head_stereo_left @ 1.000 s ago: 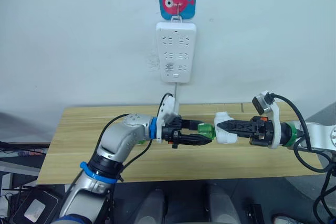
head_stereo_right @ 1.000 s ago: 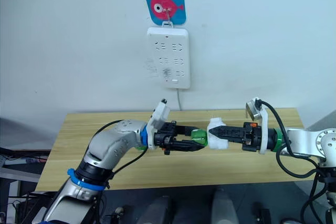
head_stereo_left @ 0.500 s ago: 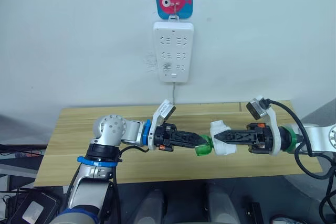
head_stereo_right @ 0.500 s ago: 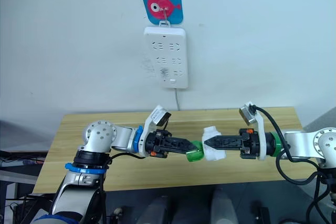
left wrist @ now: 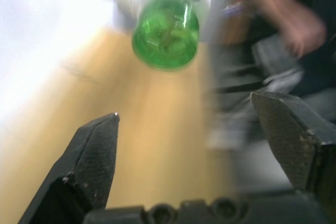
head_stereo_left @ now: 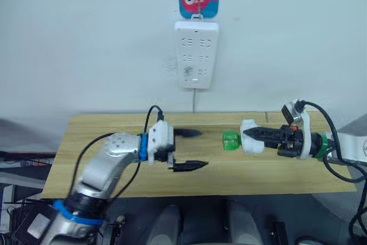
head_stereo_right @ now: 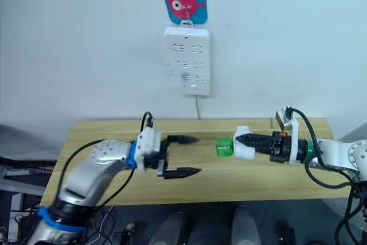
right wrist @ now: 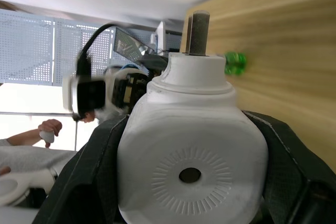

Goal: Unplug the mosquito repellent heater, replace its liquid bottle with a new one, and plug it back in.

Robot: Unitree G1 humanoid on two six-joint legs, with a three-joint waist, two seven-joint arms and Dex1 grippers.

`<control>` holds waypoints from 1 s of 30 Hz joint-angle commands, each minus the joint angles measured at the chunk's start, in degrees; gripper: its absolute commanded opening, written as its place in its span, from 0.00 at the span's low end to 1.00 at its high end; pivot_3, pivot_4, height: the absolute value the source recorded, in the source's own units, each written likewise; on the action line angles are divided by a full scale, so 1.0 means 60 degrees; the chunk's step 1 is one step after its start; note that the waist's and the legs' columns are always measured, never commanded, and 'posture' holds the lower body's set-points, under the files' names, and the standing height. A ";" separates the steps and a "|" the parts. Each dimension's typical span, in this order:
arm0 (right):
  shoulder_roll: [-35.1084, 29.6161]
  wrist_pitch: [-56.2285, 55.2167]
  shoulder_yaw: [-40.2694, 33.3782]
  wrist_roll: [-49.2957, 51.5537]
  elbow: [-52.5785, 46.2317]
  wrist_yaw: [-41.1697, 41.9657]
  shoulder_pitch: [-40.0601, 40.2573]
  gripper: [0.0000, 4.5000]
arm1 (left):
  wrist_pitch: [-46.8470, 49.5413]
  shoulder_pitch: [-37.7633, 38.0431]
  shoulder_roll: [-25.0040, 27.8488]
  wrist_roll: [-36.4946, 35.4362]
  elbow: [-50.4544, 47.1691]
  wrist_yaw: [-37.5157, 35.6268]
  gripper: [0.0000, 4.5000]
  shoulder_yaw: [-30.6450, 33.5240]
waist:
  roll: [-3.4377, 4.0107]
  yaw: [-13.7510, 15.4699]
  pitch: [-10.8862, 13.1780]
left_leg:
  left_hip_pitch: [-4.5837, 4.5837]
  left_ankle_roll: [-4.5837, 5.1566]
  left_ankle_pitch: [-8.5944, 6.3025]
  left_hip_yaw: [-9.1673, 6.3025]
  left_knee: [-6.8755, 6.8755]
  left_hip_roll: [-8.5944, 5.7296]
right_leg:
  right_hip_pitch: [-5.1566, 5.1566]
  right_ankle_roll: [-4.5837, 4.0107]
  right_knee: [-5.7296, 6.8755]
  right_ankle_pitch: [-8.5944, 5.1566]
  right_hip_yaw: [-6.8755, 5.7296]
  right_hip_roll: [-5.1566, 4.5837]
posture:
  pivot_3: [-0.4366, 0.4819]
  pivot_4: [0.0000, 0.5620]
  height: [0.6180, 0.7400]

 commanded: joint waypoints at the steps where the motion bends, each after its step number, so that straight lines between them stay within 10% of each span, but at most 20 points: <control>1: 0.0118 0.0083 -0.0195 0.0333 0.0166 -0.0166 -0.0359 0.68 | -0.5657 -0.0478 -0.0383 0.1924 0.1666 0.0740 0.99 0.0000 | -0.0001 0.0048 0.0000 | -0.0004 0.0000 0.0000 -0.0003 -0.0001 0.0000 | 0.0000 0.0003 -0.0004 0.0002 -0.0003 -0.0001 | 0.51 0.46 1.00; 8: 0.0446 0.0309 -0.0184 0.0453 -0.0078 -0.0334 -0.0582 0.68 | -0.9125 -0.1366 -0.0798 0.3579 0.3775 0.2402 0.99 -0.0006 | -0.0001 -0.0007 0.0000 | -0.0119 0.0032 -0.0015 -0.0018 0.0011 -0.0021 | -0.0066 0.0053 -0.0086 0.0041 -0.0015 -0.0006 | 0.51 0.46 1.00; 23: 0.1002 0.0469 -0.0293 0.0454 -0.0437 -0.0558 -0.0622 0.68 | -1.0365 -0.2145 -0.0741 0.4562 0.4737 0.4092 0.99 -0.0798 | -0.0001 -0.0025 0.0000 | -0.0158 0.0041 -0.0019 -0.0013 0.0151 -0.0033 | -0.0118 0.0056 0.0050 0.0048 0.0008 -0.0006 | 0.52 0.44 1.00; 30: 0.0959 0.0544 -0.0323 0.0454 -0.0497 -0.0472 -0.0606 0.68 | -1.0278 -0.2183 -0.0451 0.4291 0.4851 0.4201 0.61 -0.1203 | 0.0001 -0.0024 -0.0001 | -0.0158 0.0043 -0.0020 -0.0013 0.0148 -0.0033 | -0.0122 0.0055 0.0046 0.0049 0.0008 -0.0006 | 0.51 0.43 1.00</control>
